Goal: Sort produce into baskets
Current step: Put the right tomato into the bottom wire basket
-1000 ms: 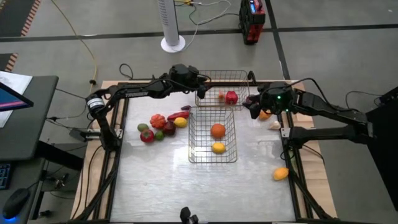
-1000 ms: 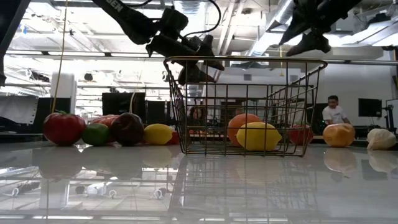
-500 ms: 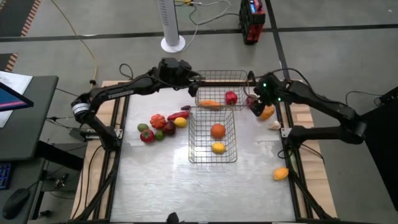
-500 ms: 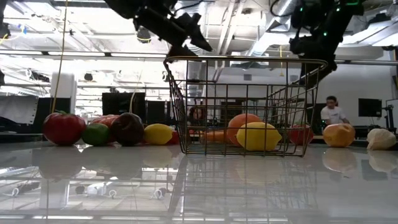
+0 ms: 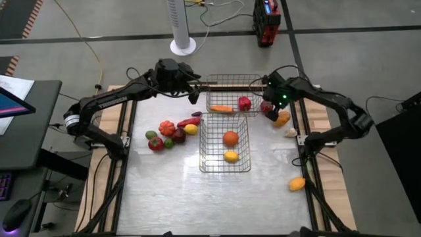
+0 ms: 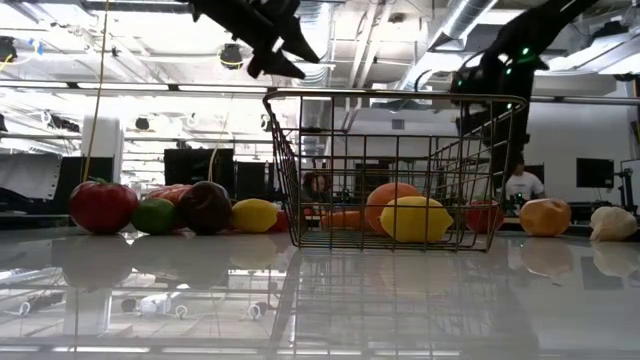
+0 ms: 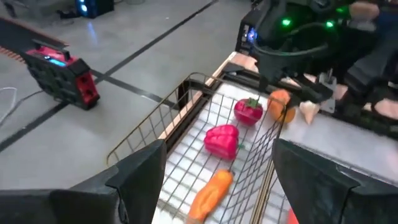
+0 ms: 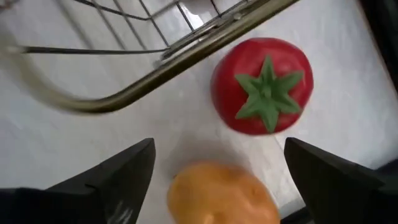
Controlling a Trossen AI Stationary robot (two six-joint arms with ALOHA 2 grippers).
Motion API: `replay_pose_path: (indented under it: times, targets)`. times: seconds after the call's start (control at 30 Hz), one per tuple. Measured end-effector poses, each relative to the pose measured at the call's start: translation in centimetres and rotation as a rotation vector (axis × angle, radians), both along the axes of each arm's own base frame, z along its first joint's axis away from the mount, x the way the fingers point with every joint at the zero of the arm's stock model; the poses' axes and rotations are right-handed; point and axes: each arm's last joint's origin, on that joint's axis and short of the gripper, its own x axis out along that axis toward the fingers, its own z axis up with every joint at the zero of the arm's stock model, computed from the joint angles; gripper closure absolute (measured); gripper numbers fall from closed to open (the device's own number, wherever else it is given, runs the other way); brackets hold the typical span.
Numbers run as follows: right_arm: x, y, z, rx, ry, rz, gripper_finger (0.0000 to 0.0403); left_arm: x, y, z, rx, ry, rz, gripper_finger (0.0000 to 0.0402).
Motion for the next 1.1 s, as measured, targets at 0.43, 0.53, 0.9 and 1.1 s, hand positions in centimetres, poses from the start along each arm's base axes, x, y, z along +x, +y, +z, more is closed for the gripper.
replay_pose_path:
  times: [0.43, 0.53, 0.9, 1.1]
  targets:
    - [0.4, -2.4, -1.1, -0.085, -0.033, 0.071, 0.0006, -3.2, -0.1, -0.8, 0.000, 0.061, 0.042, 0.0122]
    - [0.6, -2.6, -1.7, -0.067, -0.031, 0.076, 0.0006, -3.8, -0.2, -1.1, -0.004, 0.058, 0.052, 0.0122]
    - [1.0, -3.2, -3.2, -0.058, -0.014, 0.069, 0.0007, -4.2, -0.3, -1.2, -0.006, 0.058, 0.058, 0.0123]
    - [0.8, -2.7, -4.2, -0.028, -0.013, 0.075, 0.0015, -4.2, -0.3, -1.2, 0.010, 0.068, 0.067, 0.0123]
